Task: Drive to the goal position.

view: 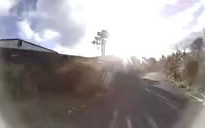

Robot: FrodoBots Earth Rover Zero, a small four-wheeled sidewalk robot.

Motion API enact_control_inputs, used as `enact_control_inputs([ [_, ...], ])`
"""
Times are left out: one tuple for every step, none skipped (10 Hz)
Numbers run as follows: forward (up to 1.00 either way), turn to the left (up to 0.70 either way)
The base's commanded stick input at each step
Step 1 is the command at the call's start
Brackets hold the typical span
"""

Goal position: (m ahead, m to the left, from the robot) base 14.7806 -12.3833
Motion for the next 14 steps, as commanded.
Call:
enact_control_inputs([
  [0.0, -0.5],
  [0.0, -0.5],
  [0.0, -0.5],
  [0.0, -0.5],
  [0.0, -0.5],
  [0.0, -0.5],
  [0.0, -0.5],
  [0.0, -0.5],
  [0.0, -0.5],
  [0.0, -0.5],
  [0.0, -0.5],
  [0.0, -0.5],
  [0.0, -0.5],
  [0.0, -0.5],
])
